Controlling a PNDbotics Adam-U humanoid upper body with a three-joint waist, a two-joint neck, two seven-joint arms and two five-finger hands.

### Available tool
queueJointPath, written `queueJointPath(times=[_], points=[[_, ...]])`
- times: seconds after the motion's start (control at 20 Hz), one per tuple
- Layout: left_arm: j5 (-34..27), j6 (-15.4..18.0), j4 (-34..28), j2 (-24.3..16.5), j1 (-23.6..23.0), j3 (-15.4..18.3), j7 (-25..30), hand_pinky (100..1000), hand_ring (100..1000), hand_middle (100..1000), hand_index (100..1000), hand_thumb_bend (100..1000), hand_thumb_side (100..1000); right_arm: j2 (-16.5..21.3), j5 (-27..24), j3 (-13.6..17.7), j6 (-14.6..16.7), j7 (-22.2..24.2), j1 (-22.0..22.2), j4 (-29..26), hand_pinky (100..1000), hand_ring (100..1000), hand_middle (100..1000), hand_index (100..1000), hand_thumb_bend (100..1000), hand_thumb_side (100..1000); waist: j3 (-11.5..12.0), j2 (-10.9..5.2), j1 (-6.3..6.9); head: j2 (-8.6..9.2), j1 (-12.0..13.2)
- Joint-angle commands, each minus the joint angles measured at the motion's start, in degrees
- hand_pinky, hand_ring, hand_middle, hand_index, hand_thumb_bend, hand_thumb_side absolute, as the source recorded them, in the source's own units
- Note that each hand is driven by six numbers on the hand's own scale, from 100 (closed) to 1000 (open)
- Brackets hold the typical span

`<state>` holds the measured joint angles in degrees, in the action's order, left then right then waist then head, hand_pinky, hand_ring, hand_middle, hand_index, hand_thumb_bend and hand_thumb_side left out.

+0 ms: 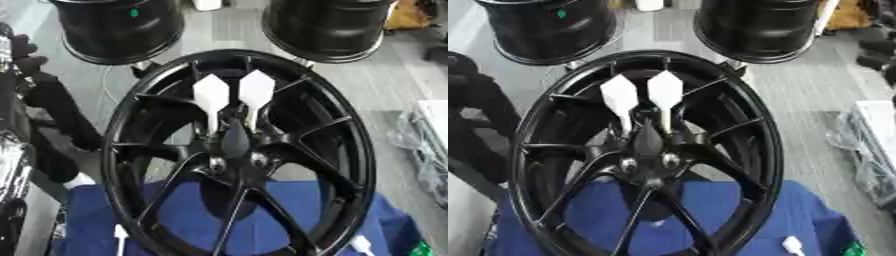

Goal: Pull the pin out of the wheel hub.

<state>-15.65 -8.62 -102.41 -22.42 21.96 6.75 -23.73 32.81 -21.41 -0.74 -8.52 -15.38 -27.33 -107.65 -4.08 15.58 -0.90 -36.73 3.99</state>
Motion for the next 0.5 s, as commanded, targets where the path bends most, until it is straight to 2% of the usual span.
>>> queueJointPath(times=[0.05, 0.35, 0.5], points=[[0.1, 0.1, -0.6, -2.3, -0.1, 0.8, -0.3, 544, 662, 636, 703, 213, 705, 5.9, -2.1, -0.8, -0.1, 2.8, -3.7, 0.8, 795, 821, 906, 920, 100, 691, -0.4, -1.67, -0.27, -0.79, 0.4], [0.4, 0.2, -0.4, -3.2, -1.0, 1.1, -0.6, 545, 664, 636, 703, 212, 706, 14.5, -2.4, -3.9, -0.2, 7.7, -10.9, 0.2, 805, 827, 898, 915, 100, 591, -1.2, -2.33, -1.25, -1.69, 1.2], [0.5, 0.2, -0.4, -3.4, -1.1, 1.2, -0.8, 545, 666, 638, 705, 217, 704, 18.5, -1.3, -5.6, 0.7, 10.9, -13.3, -2.6, 817, 830, 884, 908, 100, 513, -1.2, -2.39, -1.62, -1.62, 1.0]])
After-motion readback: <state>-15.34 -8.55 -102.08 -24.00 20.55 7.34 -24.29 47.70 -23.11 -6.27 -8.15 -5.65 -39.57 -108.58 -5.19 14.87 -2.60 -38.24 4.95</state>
